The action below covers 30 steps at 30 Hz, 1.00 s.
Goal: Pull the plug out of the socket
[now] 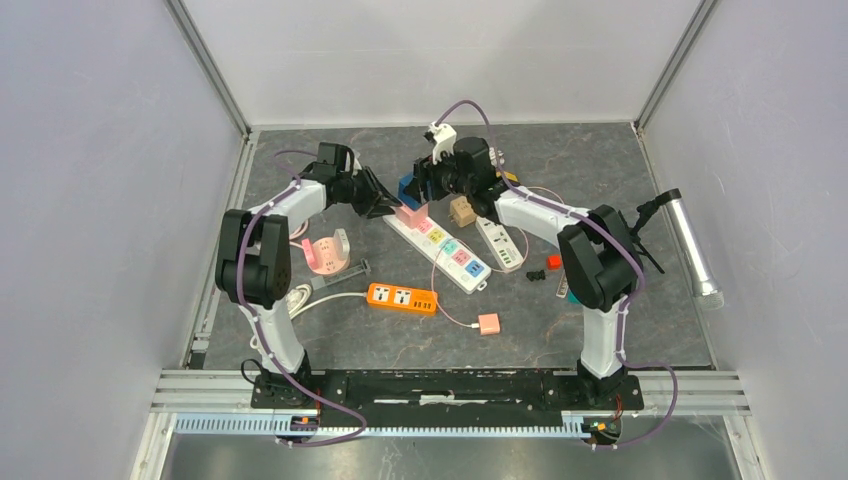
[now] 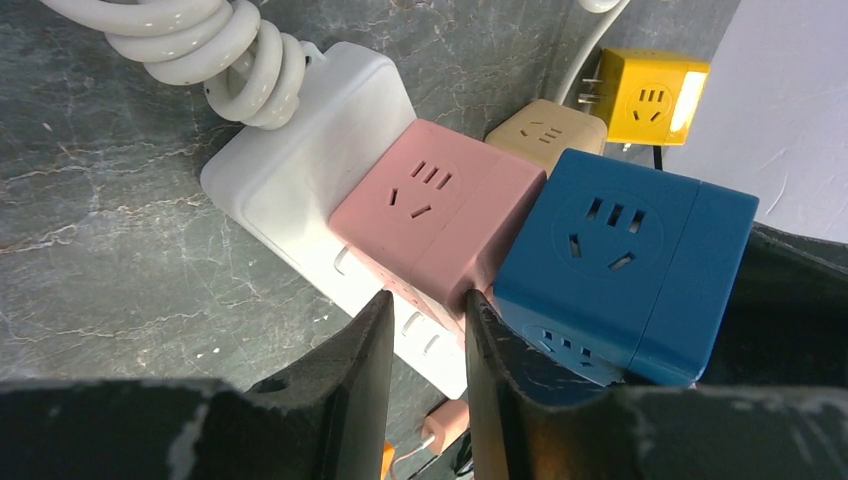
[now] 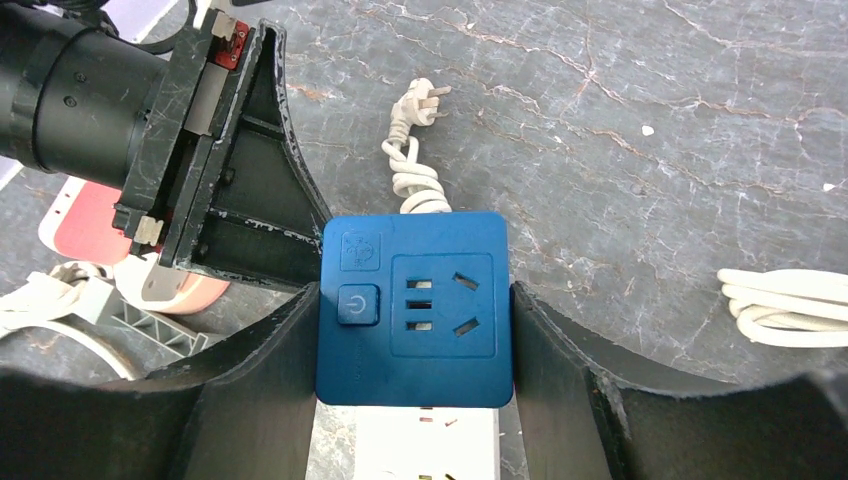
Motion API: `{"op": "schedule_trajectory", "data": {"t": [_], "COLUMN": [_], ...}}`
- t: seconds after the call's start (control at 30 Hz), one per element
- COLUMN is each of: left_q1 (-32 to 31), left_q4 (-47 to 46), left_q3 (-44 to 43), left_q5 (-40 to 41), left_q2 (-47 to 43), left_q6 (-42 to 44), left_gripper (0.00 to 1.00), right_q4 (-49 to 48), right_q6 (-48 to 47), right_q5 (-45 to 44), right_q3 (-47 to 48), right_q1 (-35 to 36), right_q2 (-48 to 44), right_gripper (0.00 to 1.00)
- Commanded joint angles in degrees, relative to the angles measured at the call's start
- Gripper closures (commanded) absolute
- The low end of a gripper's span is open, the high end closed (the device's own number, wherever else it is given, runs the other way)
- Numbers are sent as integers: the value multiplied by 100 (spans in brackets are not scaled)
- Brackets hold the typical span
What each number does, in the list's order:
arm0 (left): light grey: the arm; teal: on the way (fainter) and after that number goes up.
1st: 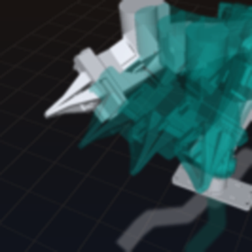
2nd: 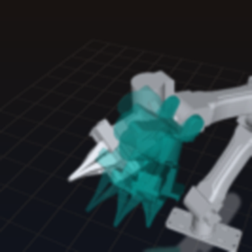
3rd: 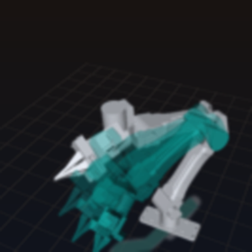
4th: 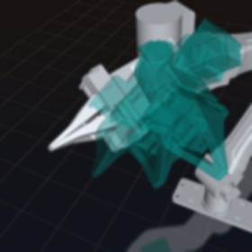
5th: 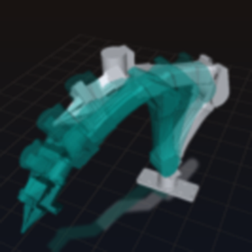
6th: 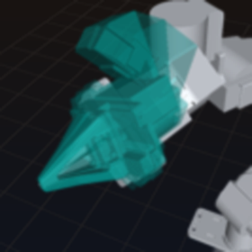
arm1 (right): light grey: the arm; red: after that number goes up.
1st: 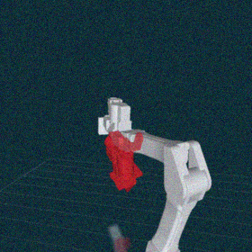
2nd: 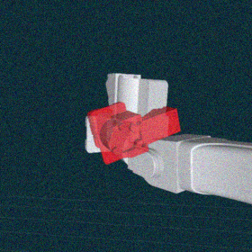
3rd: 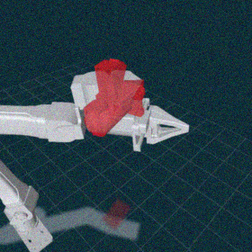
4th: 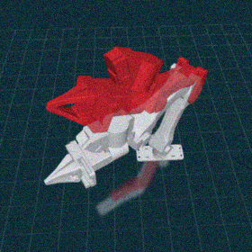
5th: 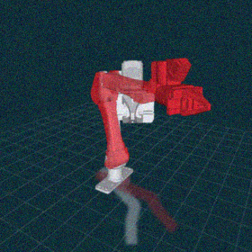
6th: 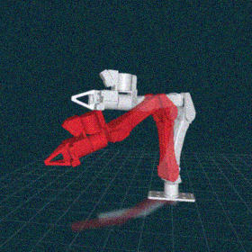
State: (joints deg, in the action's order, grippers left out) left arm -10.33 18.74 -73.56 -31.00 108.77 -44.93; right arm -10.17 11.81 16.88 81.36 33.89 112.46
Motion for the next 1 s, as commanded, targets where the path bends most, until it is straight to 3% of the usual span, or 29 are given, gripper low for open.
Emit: {"op": "schedule_trajectory", "data": {"t": [0.0,0.13,0.3,0.43,0.63,0.8,0.97], "left_q1": [-44,-48,-48,-48,-48,-48,-48], "left_q4": [1457,1462,1473,1474,1474,1474,1473], "left_q3": [448,430,420,443,465,468,441], "left_q5": [1239,1228,1218,1211,1257,1273,1272], "left_q2": [671,697,733,757,791,834,828], "left_q6": [689,708,722,722,728,757,773], "left_gripper": [63,63,64,66,68,69,70], "right_q4": [-2215,-2193,-1289,-1167,-1516,-2216,-2126], "right_q6": [1272,1331,-71,-332,555,1555,1445], "right_q5": [763,966,541,331,163,548,505], "right_q3": [328,339,337,364,471,395,503], "right_q1": [-221,-221,236,338,267,-40,-100], "right_q2": [-872,-782,-848,-892,-962,-964,-975], "right_gripper": [100,100,100,100,100,100,100]}}
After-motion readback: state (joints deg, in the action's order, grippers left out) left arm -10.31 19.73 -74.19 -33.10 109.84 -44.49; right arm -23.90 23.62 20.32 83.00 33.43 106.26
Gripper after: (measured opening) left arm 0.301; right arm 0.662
